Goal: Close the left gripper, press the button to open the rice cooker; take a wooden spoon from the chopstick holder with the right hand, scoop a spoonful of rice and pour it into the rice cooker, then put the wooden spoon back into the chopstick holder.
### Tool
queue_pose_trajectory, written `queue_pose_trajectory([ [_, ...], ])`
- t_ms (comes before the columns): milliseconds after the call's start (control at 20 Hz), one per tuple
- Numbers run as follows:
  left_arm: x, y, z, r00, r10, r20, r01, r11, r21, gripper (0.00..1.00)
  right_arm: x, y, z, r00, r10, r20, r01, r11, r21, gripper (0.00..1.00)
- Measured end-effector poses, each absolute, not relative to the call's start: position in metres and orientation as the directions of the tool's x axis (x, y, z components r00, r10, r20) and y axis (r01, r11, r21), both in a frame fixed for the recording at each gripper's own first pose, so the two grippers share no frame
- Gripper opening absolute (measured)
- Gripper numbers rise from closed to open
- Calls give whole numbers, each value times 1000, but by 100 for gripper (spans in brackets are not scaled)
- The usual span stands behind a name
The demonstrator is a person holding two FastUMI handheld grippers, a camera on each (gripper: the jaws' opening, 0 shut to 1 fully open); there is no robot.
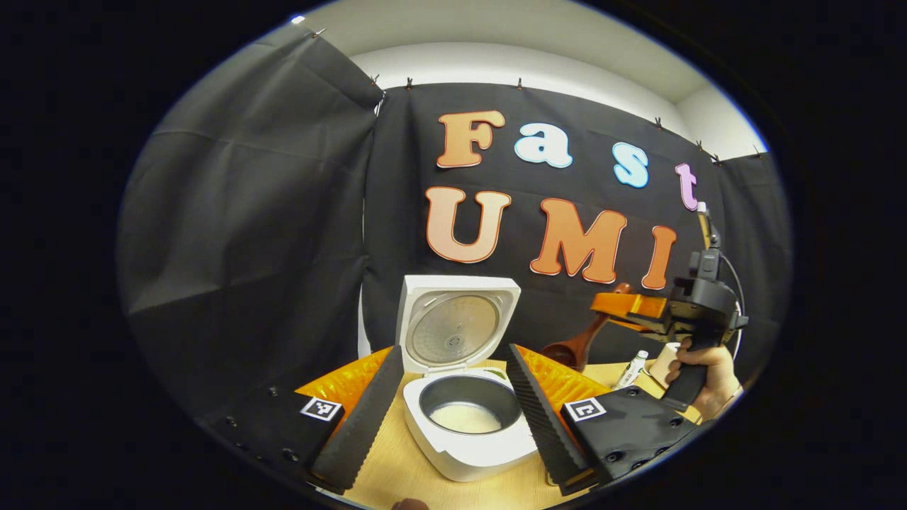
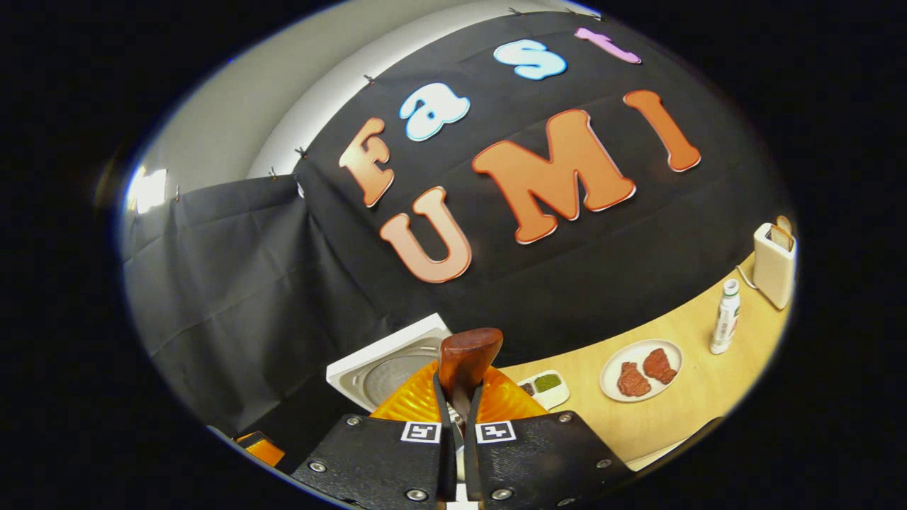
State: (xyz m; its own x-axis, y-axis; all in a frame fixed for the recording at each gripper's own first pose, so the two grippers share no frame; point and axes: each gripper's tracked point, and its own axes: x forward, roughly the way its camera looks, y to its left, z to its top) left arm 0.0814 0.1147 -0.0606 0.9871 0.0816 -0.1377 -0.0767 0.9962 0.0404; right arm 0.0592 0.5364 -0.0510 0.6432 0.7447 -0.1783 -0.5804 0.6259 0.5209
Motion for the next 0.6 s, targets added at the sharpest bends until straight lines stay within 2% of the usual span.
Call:
queue_pose_trajectory([
  [200,88,95,-54,991,46,-127,-42,998,37,99,92,463,-56,727,660,-191,-473,683,556,4],
  [600,95,69,-50,993,11,-119,-6,999,43,99,138,285,-92,872,416,-257,-234,817,527,4],
])
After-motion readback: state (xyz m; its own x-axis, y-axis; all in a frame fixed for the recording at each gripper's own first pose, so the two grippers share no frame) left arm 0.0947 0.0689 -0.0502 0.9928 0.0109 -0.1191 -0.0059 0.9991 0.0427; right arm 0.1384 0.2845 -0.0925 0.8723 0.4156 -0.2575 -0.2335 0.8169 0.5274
